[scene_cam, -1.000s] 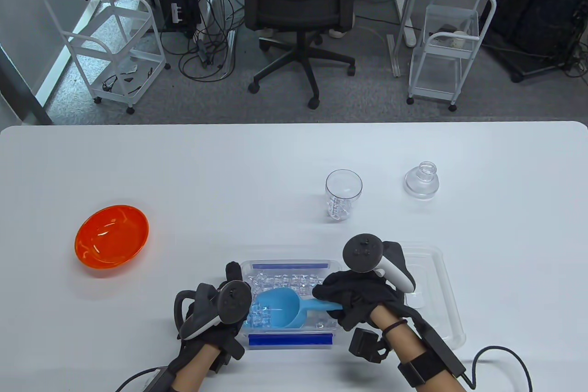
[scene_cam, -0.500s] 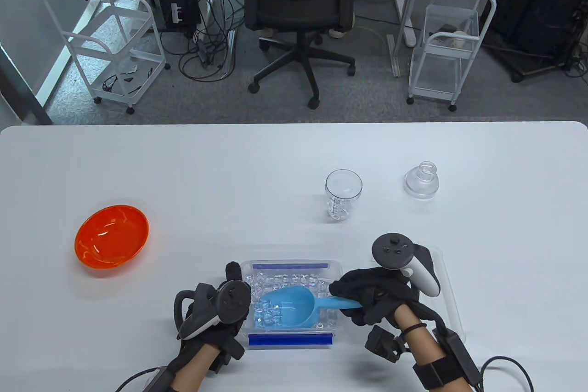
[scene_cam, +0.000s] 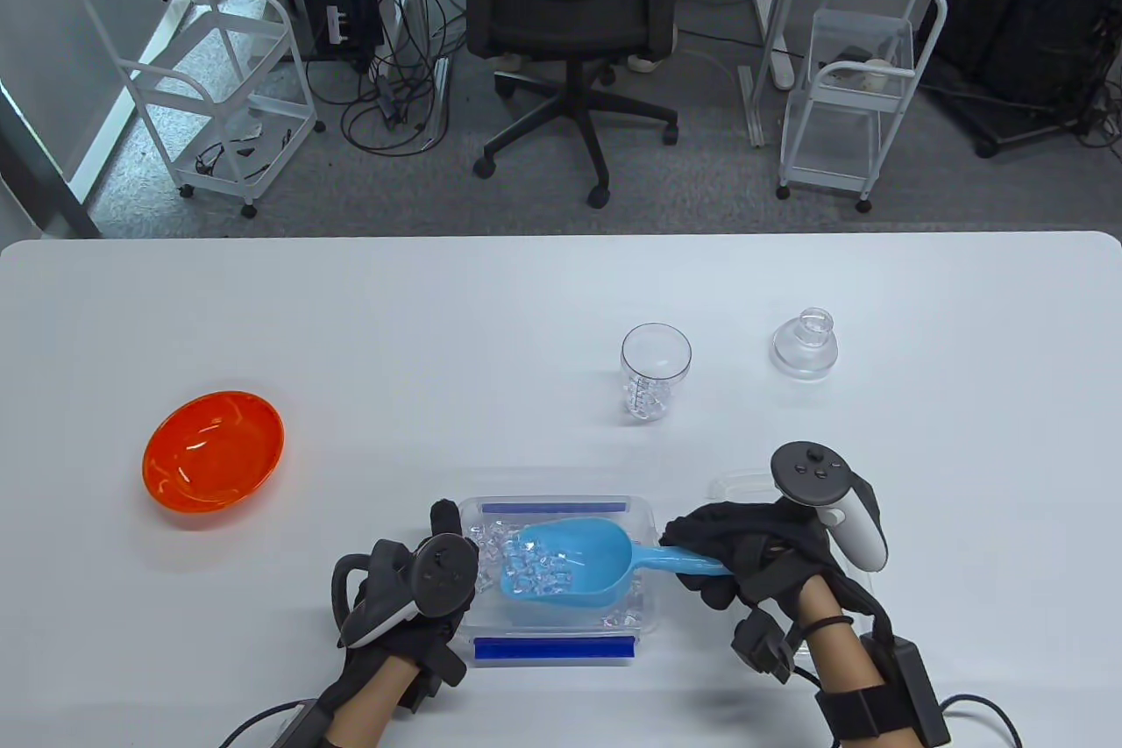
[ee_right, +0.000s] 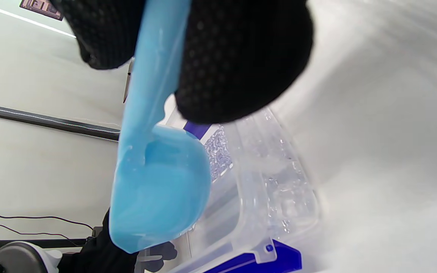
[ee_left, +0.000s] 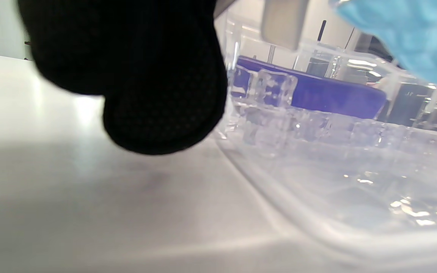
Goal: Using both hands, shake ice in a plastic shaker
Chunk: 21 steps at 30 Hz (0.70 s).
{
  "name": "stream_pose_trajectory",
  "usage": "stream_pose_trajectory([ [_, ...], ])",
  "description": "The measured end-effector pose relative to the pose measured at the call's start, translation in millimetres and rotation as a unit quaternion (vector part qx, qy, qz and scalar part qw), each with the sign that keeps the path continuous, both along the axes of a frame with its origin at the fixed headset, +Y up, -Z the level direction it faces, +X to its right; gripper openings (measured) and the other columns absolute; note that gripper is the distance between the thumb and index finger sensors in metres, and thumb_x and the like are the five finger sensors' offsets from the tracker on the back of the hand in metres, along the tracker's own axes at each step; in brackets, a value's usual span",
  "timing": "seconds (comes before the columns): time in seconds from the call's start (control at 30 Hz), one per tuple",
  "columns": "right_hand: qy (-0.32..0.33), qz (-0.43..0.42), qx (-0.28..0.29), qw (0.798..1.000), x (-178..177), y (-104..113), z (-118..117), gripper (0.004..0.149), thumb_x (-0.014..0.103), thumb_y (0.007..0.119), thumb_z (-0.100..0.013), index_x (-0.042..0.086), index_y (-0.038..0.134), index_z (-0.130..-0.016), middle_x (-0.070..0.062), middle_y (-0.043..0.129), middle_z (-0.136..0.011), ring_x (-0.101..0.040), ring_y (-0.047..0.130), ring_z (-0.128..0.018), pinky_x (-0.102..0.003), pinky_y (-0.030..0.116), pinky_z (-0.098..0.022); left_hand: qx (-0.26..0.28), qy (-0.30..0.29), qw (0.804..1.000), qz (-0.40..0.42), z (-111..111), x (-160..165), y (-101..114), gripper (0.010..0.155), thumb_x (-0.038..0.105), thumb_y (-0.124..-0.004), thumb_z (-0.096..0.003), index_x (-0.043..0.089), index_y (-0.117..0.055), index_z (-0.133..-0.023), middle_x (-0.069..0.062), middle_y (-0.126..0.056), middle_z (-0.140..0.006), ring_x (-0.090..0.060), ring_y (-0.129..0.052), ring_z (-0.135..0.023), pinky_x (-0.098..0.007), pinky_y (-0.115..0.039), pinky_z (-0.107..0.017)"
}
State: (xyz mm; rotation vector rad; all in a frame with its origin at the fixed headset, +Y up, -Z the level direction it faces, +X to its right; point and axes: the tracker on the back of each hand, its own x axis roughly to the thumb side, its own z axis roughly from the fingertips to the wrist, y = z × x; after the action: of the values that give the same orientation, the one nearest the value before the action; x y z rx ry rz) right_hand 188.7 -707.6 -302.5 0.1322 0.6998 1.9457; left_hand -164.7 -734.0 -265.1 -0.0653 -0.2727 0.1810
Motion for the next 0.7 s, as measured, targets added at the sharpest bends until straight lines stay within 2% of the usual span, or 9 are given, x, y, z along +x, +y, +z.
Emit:
stream_pose_trajectory([
  [0.37,-0.069,0.009,0.023,0.997,25,25,0,0.049,0.04,0.075,-0.05,0.002,0.091,-0.078,-0.01,0.1,-0.041,-0.017,0.098,-0.01,-0.019,0.079,0.004,0.0,0.0,1.0,0.001,0,0,0,0.061,0.03,-0.044,-0.0611,-0.014,-0.035,-0.102,-0.026,-0.088,-0.072,-0.025,-0.104,-0.041,-0.03,-0.088,-0.026],
  [0.7,-0.2,0.001,0.064,0.978,49,56,-4,0.05,0.04,0.075,-0.05,0.002,0.09,-0.079,-0.01,0.099,-0.042,-0.017,0.098,-0.011,-0.019,0.079,0.003,0.0,0.0,1.0,-0.001,0,0,0,0.061,0.03,-0.044,-0.061,-0.014,-0.036,-0.102,-0.026,-0.088,-0.071,-0.025,-0.104,-0.04,-0.03,-0.088,-0.026],
])
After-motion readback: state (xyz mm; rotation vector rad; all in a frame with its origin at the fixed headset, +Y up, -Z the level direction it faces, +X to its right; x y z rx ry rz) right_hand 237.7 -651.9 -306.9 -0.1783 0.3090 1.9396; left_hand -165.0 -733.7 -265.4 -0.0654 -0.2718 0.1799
